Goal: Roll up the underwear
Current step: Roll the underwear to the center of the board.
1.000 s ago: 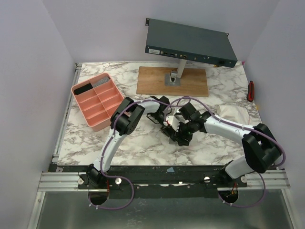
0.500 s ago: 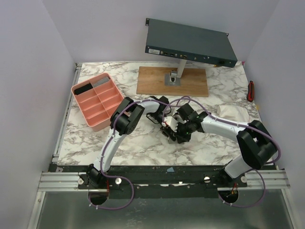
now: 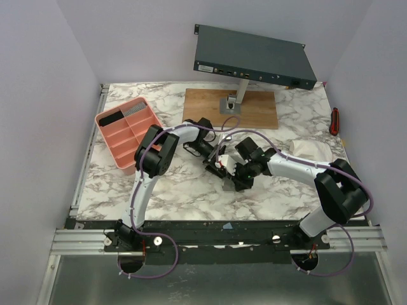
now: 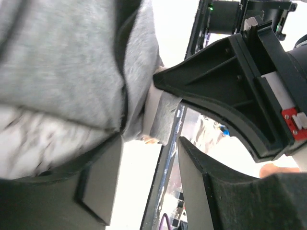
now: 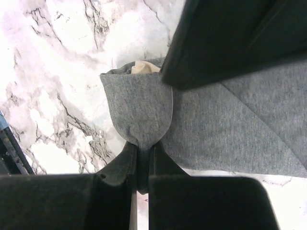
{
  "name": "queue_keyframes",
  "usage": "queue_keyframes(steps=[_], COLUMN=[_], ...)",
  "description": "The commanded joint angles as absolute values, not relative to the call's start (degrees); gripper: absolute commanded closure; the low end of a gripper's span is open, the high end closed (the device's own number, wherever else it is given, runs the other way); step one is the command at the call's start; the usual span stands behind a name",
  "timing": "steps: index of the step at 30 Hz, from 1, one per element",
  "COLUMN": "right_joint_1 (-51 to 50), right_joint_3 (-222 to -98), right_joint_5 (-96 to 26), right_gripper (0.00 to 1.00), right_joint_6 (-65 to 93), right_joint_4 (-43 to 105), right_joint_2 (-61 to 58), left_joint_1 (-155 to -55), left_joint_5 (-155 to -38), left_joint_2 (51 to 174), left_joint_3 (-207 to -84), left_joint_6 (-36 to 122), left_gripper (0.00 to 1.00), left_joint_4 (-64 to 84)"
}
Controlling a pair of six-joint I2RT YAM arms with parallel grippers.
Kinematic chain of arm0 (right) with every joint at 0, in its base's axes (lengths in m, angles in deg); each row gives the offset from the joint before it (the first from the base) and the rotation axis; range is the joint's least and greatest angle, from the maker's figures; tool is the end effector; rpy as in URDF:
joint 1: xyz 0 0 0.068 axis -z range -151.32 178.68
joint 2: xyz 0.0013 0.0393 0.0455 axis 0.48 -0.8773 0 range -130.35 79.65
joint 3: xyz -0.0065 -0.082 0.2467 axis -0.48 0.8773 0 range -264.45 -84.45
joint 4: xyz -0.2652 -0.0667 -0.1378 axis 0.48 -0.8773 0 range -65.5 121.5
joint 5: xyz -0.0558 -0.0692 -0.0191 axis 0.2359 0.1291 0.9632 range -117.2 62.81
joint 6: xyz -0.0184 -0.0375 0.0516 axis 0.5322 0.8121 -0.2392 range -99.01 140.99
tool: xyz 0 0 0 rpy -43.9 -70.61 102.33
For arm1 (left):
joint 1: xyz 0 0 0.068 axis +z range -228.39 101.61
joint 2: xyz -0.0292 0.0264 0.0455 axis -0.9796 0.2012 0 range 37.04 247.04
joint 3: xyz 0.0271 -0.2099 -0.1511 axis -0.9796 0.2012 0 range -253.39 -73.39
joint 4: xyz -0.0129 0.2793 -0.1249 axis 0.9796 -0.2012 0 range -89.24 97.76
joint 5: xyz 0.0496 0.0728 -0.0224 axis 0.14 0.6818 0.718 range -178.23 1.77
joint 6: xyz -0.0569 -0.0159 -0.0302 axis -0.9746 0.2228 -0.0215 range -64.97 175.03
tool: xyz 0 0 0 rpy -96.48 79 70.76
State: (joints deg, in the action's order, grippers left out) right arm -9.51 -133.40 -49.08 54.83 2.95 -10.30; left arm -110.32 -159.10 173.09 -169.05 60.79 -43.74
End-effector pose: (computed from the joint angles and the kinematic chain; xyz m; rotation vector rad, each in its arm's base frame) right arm 0.2415 0.2148 0.1027 -1.6946 2.1677 0.5502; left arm 0.3633 -0.2849 0.0528 -0.7323 -2.2310 1.6187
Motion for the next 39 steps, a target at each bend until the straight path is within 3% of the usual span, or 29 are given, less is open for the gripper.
queue_keyframes(steps=[1,13,22,29,39], right_joint_1=[-9.8,-5.8,0.7,2.6,3.7], right_joint_3=[-131.3,-138.9,-153.7,-163.7,-169.3], right_joint_5=[-50.4,-57.7,-66.7,-68.9,-70.8], right_gripper=[0.99,0.99,0.99,0.99,0.98], right_joint_6=[53.5,56.0,64.6,70.4,73.9], right_joint_4=[-2.3,-7.5,-21.6,-32.4,-37.6], right_joint_2=[-12.5,-20.6,-36.8,-48.4,-57.5], left_joint_1=[-106.7,-98.5,-100.0,-107.8,-124.5], left_joint_5=[-154.0,-150.9,-141.2,-133.2,-117.7], left_joint_2=[169.2,150.4,131.1,125.7,130.8], left_joint_3=[-166.5,-152.9,-134.1,-131.5,-134.3], left_joint_6=[62.2,64.5,65.3,67.5,72.4], left_gripper=[0.46,0.46,0.46,0.45,0.43], left_joint_4=[-41.9,-35.1,-17.8,-13.9,-9.5])
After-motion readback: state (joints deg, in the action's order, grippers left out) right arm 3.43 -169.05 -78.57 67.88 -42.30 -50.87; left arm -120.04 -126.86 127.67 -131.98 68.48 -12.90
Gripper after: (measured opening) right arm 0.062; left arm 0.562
